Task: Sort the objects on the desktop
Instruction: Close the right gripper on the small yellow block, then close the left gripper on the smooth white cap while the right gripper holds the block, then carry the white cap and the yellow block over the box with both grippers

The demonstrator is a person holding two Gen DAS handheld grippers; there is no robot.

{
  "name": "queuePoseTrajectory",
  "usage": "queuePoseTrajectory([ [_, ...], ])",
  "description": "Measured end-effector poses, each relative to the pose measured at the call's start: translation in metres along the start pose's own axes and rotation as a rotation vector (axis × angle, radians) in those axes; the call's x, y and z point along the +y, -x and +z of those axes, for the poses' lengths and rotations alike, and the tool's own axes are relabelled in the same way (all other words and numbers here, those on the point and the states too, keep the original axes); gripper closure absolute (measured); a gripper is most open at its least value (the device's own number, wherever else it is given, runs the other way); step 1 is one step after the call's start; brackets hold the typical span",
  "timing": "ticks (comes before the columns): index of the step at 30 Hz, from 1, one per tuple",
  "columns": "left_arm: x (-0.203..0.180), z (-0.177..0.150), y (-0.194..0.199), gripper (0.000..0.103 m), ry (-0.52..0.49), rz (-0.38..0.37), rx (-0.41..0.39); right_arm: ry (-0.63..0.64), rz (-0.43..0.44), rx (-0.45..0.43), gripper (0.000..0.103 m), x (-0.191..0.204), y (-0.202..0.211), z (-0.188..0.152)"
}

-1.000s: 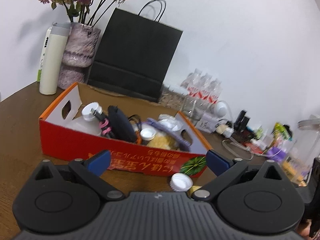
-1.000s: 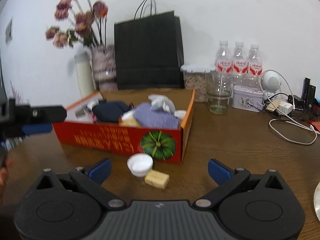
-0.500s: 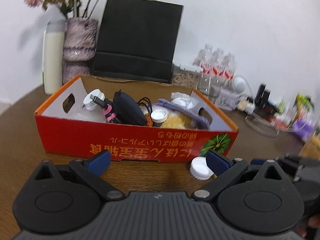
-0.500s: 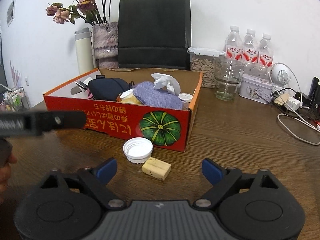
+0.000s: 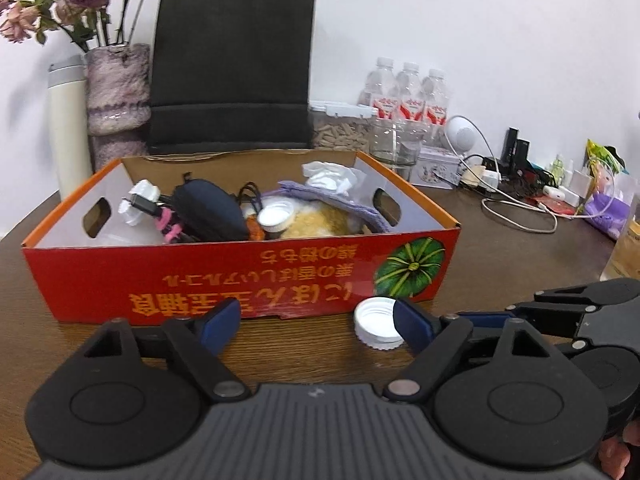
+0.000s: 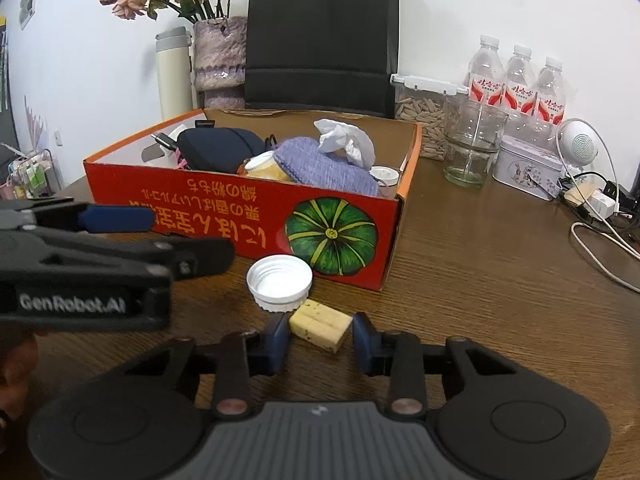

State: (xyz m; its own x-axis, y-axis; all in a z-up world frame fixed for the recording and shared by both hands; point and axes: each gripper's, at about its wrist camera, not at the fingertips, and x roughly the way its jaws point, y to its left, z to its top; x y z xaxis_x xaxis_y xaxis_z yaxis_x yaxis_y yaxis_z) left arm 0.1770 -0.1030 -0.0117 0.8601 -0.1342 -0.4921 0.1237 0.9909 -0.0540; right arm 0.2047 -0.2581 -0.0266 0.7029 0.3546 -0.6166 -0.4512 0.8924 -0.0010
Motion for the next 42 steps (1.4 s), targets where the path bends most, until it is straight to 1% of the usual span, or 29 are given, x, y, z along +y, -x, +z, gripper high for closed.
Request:
queuePoseTrajectory([
  [2, -0.005, 0.0, -0.004, 0.025, -0.009, -0.017, 0.012, 0.001, -0.001, -0.005, 0.069, -0.003, 0.001, 0.0],
  [4, -0.01, 0.0, -0.009, 0.034, -0.011, -0.03, 0.031, 0.005, -0.008, -0.018, 0.069, -0.008, 0.004, 0.0],
  [9, -0.019, 0.001, -0.02, 0.044, -0.004, -0.048, 0.055, 0.0, -0.041, -0.034, 0.069, -0.026, 0.01, -0.002],
  [12, -0.027, 0.002, -0.026, 0.047, -0.011, -0.057, 0.069, -0.015, -0.06, -0.049, 0.07, -0.039, 0.013, -0.002],
  [18, -0.037, 0.0, -0.042, 0.061, -0.007, -0.043, 0.115, -0.046, -0.08, -0.064, 0.07, -0.057, 0.019, -0.005],
  [23, -0.038, 0.0, -0.043, 0.062, 0.007, -0.042, 0.109, -0.031, -0.085, -0.079, 0.07, -0.052, 0.022, -0.007],
  [27, -0.036, 0.001, -0.037, 0.062, 0.016, -0.04, 0.082, -0.016, -0.092, -0.092, 0.07, -0.044, 0.024, -0.008],
  [34, -0.024, -0.001, -0.008, 0.062, 0.025, -0.045, 0.024, -0.006, -0.093, -0.143, 0.07, -0.029, 0.034, -0.009],
  [38, -0.01, 0.002, 0.013, 0.062, 0.041, -0.045, -0.027, -0.007, -0.085, -0.19, 0.07, -0.017, 0.043, -0.004],
  [42, 0.007, 0.009, 0.029, 0.062, 0.054, -0.027, -0.078, -0.012, -0.064, -0.235, 0.07, 0.0, 0.048, 0.006],
])
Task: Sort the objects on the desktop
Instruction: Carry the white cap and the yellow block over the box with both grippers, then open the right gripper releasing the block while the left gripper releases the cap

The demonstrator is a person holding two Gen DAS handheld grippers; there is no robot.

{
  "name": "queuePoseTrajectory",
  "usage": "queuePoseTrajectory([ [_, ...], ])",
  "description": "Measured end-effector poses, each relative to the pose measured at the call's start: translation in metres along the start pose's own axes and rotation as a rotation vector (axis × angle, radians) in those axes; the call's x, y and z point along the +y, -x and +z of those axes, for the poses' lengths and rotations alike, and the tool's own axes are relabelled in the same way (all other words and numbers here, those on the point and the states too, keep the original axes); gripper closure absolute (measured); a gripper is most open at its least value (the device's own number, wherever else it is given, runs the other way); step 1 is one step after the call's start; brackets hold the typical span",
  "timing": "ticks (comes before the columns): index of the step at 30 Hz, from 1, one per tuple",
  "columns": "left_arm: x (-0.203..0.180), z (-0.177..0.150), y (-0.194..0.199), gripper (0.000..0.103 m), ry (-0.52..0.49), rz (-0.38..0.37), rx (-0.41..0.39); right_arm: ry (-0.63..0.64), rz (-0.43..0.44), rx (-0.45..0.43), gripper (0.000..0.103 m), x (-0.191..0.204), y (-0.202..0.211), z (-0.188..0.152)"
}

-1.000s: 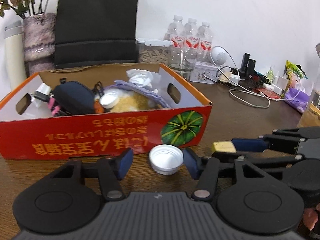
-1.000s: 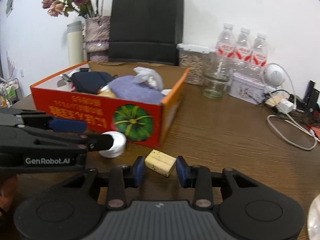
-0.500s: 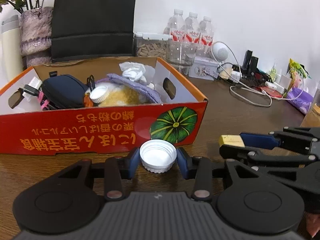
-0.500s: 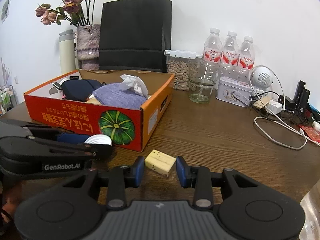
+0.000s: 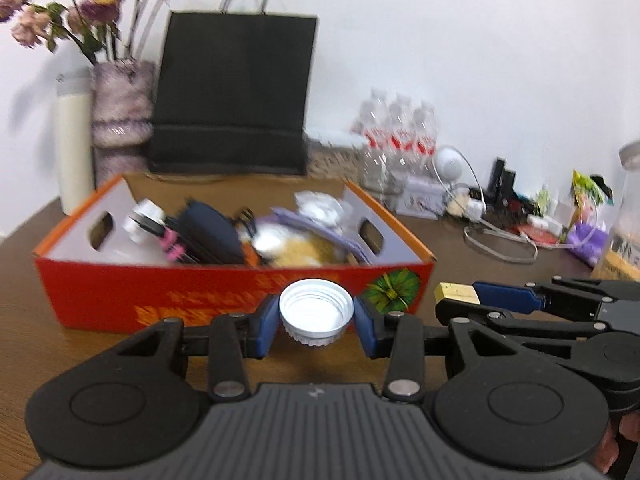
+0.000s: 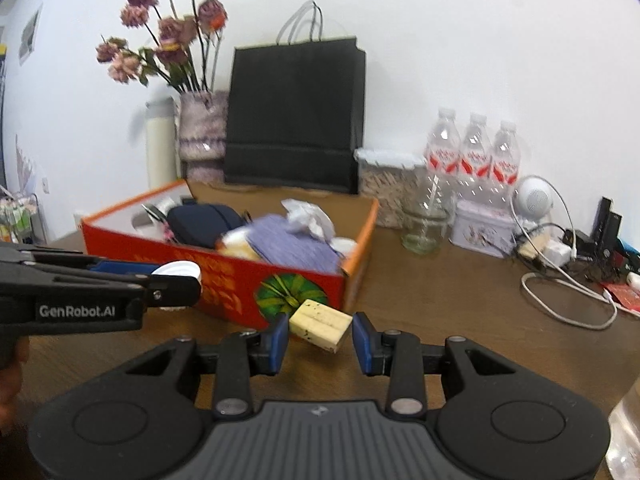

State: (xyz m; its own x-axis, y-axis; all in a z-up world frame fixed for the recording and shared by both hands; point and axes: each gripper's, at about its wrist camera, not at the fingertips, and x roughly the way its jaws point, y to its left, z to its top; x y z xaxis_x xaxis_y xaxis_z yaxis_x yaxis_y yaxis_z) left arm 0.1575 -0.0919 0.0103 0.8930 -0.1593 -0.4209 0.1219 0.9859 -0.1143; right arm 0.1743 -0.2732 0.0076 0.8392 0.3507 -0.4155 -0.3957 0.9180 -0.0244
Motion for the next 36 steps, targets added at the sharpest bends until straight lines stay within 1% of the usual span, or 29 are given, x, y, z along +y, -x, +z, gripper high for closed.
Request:
queuePoseTrajectory([
  [4, 0.019, 0.012, 0.01, 0.062, 0.014, 0.019, -0.057, -0.006, 0.025, -0.045, 0.07, 0.019, 0.001, 0.015],
  [8, 0.037, 0.025, 0.011, 0.062, 0.019, 0.041, -0.101, -0.012, 0.037, -0.077, 0.069, 0.035, -0.008, 0.033],
  [12, 0.056, 0.038, 0.005, 0.062, 0.035, 0.053, -0.132, -0.03, 0.041, -0.094, 0.069, 0.046, -0.025, 0.05],
  [16, 0.074, 0.051, -0.007, 0.062, 0.043, 0.073, -0.145, -0.043, 0.038, -0.091, 0.069, 0.054, -0.05, 0.063],
  [20, 0.09, 0.06, -0.022, 0.062, 0.037, 0.093, -0.138, -0.056, 0.03, -0.072, 0.069, 0.059, -0.079, 0.072],
  [26, 0.102, 0.065, -0.049, 0.062, -0.006, 0.101, -0.117, -0.042, 0.023, -0.036, 0.069, 0.062, -0.119, 0.076],
  [32, 0.11, 0.066, -0.074, 0.061, -0.035, 0.111, -0.089, -0.015, 0.014, 0.0, 0.069, 0.062, -0.145, 0.076],
  [33, 0.112, 0.066, -0.077, 0.06, -0.033, 0.118, -0.089, -0.019, 0.015, 0.002, 0.069, 0.061, -0.147, 0.076],
  [34, 0.113, 0.065, -0.078, 0.054, -0.032, 0.123, -0.091, -0.025, 0.017, 0.002, 0.068, 0.06, -0.147, 0.075],
  [35, 0.115, 0.065, -0.079, 0.049, -0.03, 0.124, -0.093, -0.029, 0.018, 0.003, 0.062, 0.059, -0.147, 0.074],
  [36, 0.116, 0.065, -0.079, 0.04, -0.032, 0.125, -0.095, -0.028, 0.016, 0.002, 0.057, 0.058, -0.146, 0.074],
])
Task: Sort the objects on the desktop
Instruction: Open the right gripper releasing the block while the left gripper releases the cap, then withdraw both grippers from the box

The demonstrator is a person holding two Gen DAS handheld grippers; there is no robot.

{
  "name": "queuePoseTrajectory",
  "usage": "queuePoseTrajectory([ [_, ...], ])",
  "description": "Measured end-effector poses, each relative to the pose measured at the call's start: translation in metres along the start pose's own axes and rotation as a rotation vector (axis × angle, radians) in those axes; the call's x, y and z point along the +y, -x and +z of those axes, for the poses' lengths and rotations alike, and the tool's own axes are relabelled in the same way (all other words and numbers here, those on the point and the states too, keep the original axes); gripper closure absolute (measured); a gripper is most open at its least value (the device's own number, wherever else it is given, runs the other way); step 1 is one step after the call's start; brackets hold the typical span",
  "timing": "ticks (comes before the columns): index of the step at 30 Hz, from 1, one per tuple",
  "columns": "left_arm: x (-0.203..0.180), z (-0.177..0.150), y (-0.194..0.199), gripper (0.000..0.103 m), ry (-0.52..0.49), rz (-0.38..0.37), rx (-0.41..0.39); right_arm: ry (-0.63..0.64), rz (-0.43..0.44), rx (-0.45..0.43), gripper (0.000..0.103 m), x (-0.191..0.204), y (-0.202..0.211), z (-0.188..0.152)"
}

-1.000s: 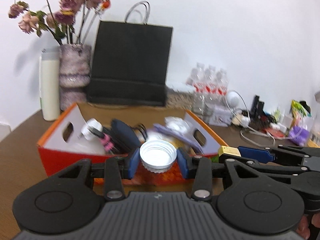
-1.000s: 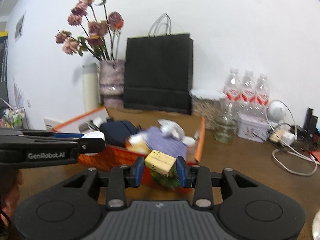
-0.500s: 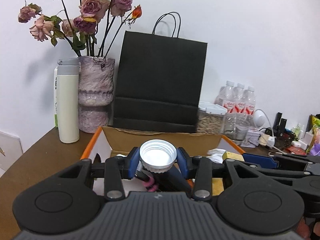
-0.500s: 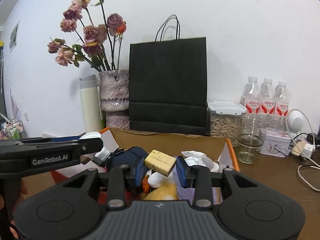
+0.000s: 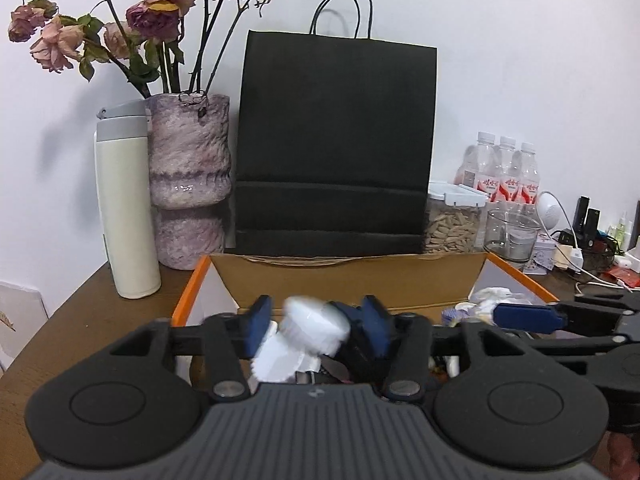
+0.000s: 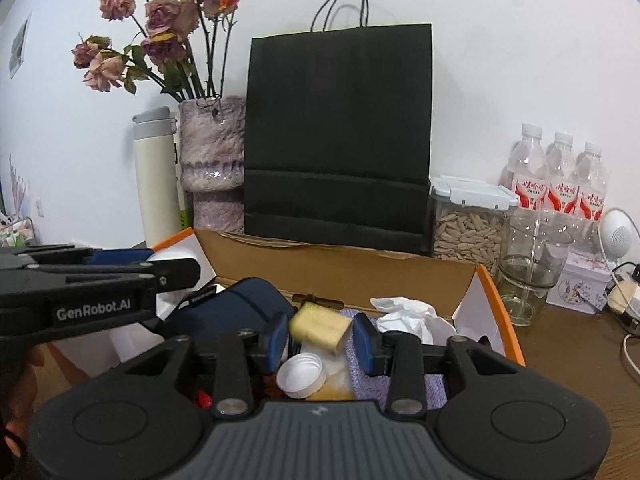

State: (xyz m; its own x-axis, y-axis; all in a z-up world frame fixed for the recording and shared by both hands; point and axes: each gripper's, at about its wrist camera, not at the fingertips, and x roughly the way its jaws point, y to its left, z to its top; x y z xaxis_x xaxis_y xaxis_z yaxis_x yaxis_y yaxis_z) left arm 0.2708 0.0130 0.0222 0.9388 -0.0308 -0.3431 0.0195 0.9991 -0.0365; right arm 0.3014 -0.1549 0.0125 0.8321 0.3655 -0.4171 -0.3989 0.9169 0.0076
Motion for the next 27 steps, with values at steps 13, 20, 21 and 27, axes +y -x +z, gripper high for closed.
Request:
queuePoseTrajectory([
  [13, -0.002, -0.005, 0.039, 0.0, 0.003, 0.056, -0.121, -0.007, -0.031, -0.071, 0.0, 0.001, 0.042, -0.004],
  [20, -0.002, -0.019, 0.071, 0.0, 0.023, 0.073, -0.104, -0.015, -0.042, -0.052, 0.0, 0.008, 0.072, -0.02],
  [21, -0.002, -0.023, 0.076, 0.0, 0.022, 0.073, -0.101, -0.014, -0.043, -0.051, 0.0, 0.01, 0.077, -0.023],
  [27, -0.006, -0.042, 0.101, 0.0, 0.007, 0.072, -0.076, -0.01, -0.045, -0.038, 0.0, 0.019, 0.105, -0.042],
])
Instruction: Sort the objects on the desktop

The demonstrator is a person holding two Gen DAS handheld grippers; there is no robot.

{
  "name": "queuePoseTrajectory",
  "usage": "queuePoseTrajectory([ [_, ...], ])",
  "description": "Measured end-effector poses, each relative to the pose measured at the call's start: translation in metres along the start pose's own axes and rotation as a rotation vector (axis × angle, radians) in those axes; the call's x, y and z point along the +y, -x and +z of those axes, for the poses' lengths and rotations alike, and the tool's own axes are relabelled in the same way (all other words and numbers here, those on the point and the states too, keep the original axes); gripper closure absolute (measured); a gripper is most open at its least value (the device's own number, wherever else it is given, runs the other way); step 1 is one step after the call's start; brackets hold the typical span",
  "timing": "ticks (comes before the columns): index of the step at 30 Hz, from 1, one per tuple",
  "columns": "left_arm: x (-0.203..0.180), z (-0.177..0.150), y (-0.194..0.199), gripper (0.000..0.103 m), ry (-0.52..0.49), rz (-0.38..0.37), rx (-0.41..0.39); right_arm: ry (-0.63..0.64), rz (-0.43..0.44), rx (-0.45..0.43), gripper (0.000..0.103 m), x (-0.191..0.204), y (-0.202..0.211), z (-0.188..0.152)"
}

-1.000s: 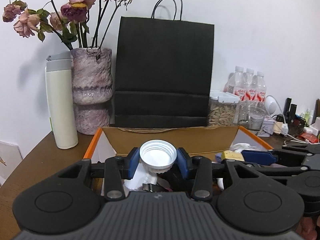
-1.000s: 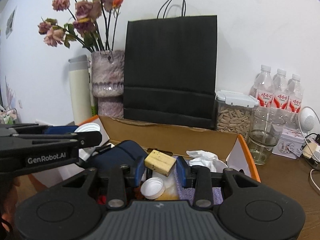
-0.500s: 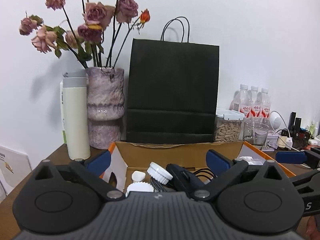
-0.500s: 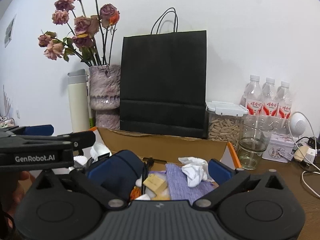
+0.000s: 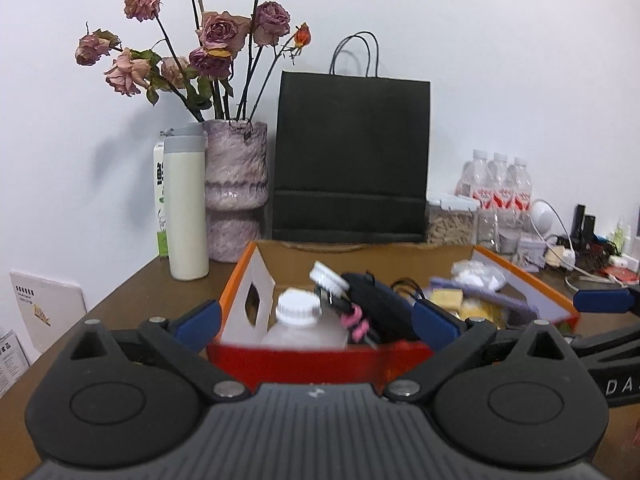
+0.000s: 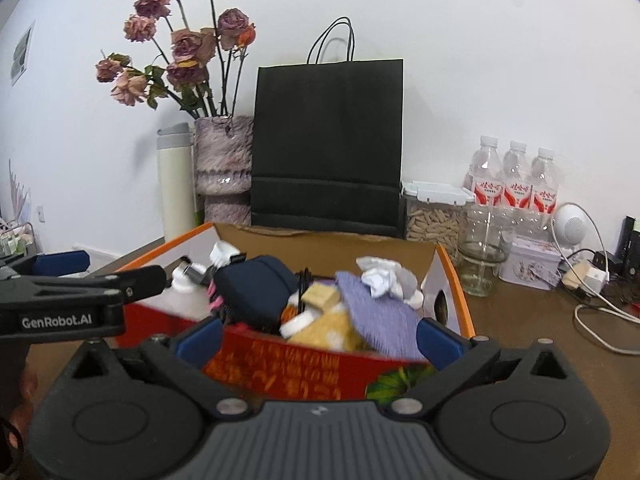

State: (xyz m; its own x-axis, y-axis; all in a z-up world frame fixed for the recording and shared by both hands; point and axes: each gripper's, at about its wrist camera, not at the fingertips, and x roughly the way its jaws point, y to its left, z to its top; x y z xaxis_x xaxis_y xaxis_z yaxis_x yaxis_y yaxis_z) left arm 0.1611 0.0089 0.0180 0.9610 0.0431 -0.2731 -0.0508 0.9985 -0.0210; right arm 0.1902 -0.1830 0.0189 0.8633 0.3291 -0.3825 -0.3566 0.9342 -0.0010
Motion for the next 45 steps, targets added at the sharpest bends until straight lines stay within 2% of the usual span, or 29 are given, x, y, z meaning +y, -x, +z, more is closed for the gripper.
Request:
queuePoseTrajectory([
  [9, -0.013, -0.022, 0.034, 0.0, -0.04, -0.002, 0.021, -0.015, 0.021, 0.019, 0.0, 0.005, 0.033, -0.023],
  [16, -0.012, -0.034, 0.047, 0.0, -0.021, 0.006, 0.053, -0.009, 0.029, 0.036, 0.0, 0.009, 0.043, -0.033],
  [45, -0.019, -0.037, 0.045, 0.0, -0.058, 0.042, 0.097, -0.04, 0.013, 0.039, 0.0, 0.007, 0.04, -0.044],
])
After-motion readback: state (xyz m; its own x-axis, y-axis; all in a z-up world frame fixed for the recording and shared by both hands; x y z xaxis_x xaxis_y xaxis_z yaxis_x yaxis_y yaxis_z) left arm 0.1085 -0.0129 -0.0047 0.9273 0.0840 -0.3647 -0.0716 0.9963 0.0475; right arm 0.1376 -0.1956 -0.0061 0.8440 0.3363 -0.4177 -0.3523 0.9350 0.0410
